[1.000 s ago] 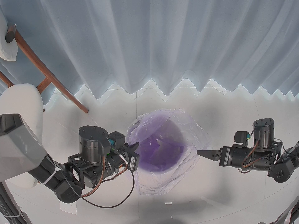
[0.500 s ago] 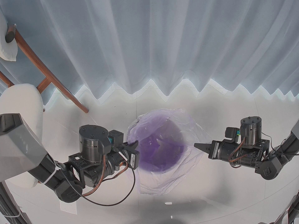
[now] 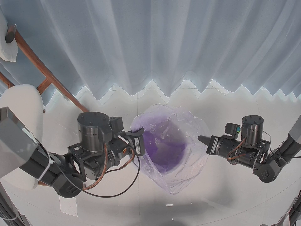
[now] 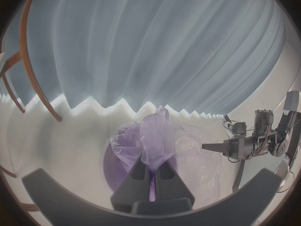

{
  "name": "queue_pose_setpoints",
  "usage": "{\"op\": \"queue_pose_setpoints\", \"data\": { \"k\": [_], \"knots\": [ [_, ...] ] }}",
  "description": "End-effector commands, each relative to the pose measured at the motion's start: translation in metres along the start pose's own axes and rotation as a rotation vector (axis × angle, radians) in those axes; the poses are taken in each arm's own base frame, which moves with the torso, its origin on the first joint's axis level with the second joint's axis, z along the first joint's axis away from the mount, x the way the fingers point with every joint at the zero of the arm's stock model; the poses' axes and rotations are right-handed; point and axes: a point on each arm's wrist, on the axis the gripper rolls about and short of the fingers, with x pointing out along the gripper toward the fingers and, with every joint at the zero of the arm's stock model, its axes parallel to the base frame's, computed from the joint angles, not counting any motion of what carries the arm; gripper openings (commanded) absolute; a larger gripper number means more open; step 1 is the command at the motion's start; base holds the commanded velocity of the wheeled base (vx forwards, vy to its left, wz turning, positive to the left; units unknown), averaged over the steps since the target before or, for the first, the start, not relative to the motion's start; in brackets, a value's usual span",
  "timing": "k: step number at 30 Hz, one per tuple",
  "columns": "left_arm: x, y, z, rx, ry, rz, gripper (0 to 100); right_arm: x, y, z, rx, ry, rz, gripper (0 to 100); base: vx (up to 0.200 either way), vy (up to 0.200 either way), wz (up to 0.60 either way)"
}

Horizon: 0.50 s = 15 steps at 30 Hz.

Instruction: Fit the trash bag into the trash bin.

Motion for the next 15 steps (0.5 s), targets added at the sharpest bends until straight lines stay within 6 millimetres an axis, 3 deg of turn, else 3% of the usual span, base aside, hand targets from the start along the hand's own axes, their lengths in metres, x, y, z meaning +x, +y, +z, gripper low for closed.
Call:
{"op": "queue_pose_setpoints", "data": {
  "k": [1, 4, 15],
  "knots": [
    [-0.003, 0.014, 0.025, -0.002, -0.052, 0.048, 0, 0.002, 0.005, 0.016, -0.005, -0.076, 0.010, 0, 0.000, 0.000, 0.00],
    [-0.003, 0.031, 0.026, -0.010, -0.049, 0.097, 0, 0.005, 0.008, 0.026, -0.007, -0.111, 0.016, 0, 0.000, 0.000, 0.00],
    [0.001, 0.046, 0.026, -0.022, -0.050, 0.138, 0, 0.012, 0.001, 0.041, 0.002, -0.155, 0.006, 0, 0.000, 0.000, 0.00]
  ]
}}
